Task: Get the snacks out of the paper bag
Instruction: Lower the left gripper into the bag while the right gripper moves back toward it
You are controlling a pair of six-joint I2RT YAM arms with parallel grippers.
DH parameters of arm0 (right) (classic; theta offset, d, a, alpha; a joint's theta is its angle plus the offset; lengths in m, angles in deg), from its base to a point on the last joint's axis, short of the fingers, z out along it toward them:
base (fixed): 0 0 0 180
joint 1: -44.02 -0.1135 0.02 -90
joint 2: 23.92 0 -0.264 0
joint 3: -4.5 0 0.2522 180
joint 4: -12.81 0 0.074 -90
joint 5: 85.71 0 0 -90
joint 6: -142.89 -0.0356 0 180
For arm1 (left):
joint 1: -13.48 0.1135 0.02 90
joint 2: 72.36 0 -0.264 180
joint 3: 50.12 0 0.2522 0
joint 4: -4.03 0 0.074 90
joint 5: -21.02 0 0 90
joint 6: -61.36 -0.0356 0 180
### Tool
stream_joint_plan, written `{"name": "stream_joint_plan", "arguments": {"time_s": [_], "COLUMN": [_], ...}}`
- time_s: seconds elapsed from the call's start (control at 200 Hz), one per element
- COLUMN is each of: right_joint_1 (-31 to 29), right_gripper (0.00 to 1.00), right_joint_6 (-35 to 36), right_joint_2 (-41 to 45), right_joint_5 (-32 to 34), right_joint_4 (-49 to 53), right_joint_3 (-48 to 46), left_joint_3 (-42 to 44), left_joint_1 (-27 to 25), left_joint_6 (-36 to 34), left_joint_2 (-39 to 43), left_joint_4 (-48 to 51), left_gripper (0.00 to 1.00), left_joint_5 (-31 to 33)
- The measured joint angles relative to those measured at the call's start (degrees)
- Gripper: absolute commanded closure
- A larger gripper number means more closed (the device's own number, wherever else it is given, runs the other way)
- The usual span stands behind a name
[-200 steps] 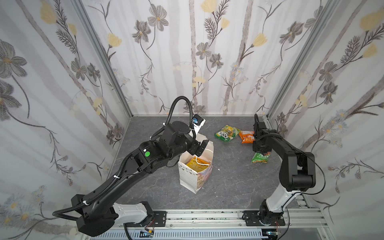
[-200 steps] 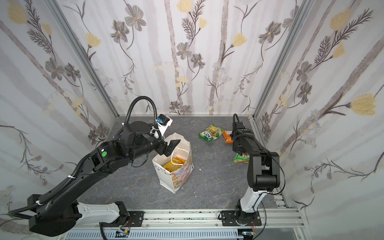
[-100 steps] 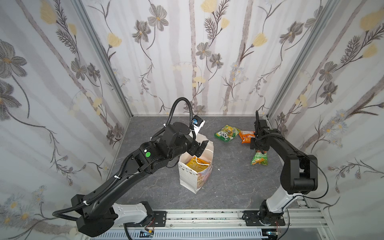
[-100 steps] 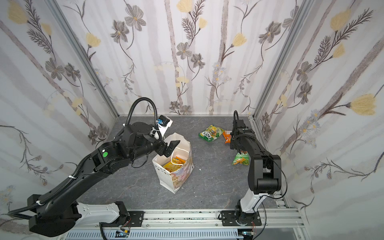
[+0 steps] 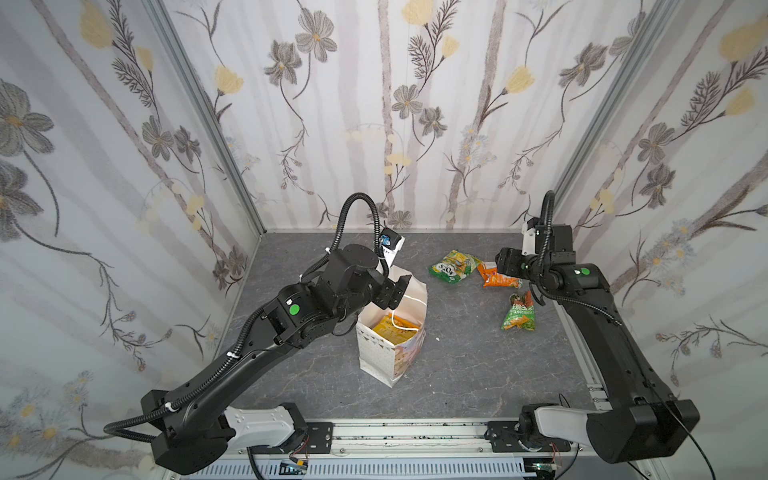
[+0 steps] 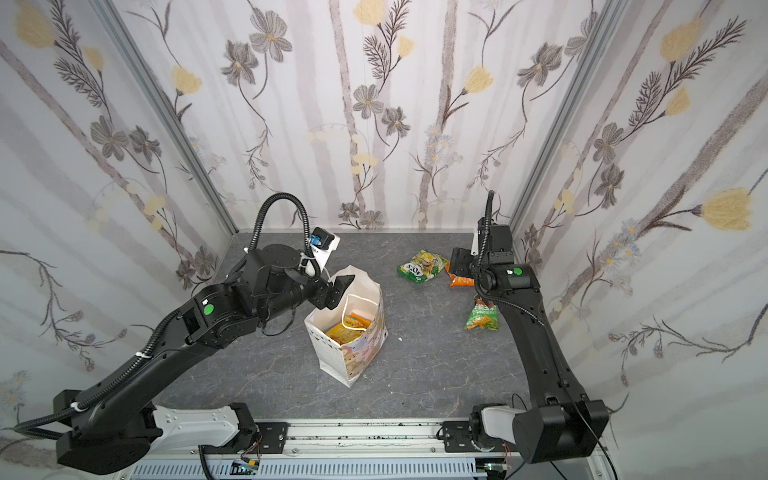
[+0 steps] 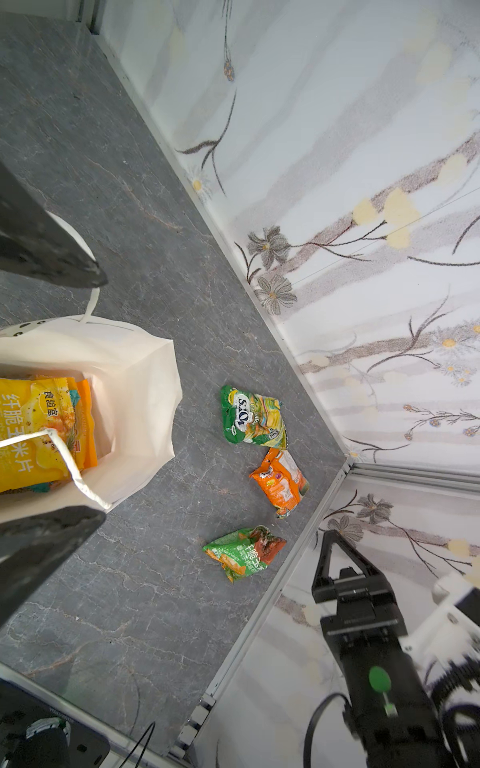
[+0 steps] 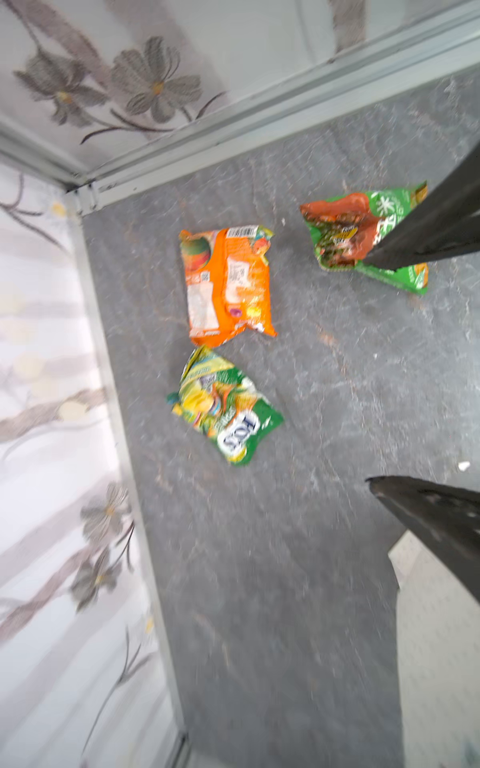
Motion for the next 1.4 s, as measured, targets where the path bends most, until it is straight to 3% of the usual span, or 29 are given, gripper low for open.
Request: {"name": "stream_joint_plan", "arguments": {"time_s": [0.265, 0.525, 0.844, 1.399], "right_joint_1": [-3.98, -4.81, -4.92, -5.03], "right_gripper": [0.01, 0.01, 0.01, 0.01], "right_joint_6": [-6.73, -13.40, -14.71, -14.25], "right_joint_2": [10.86, 18.27, 19.23, 18.75], "right_joint_5": [-16.17, -28.79, -32.00, -33.81], "right_joint_4": [-7.91, -15.69, -16.15, -15.67], "right_joint_3": [-3.91, -10.43, -11.56, -11.56], "left_joint_3": [-5.75, -13.14, -13.60, -0.83], "left_joint_1": [1.73, 4.90, 5.99, 5.64], "left_joint_6": [4.90, 10.95, 13.79, 17.38], "left_joint_2": [-5.77, -14.78, -21.42, -17.97], "left_joint_4": [4.96, 11.56, 14.60, 14.82], "left_gripper": [0.32, 0.33, 0.35, 0.34], "left_joint_5": [0.57, -3.13, -7.48, -15.89]}}
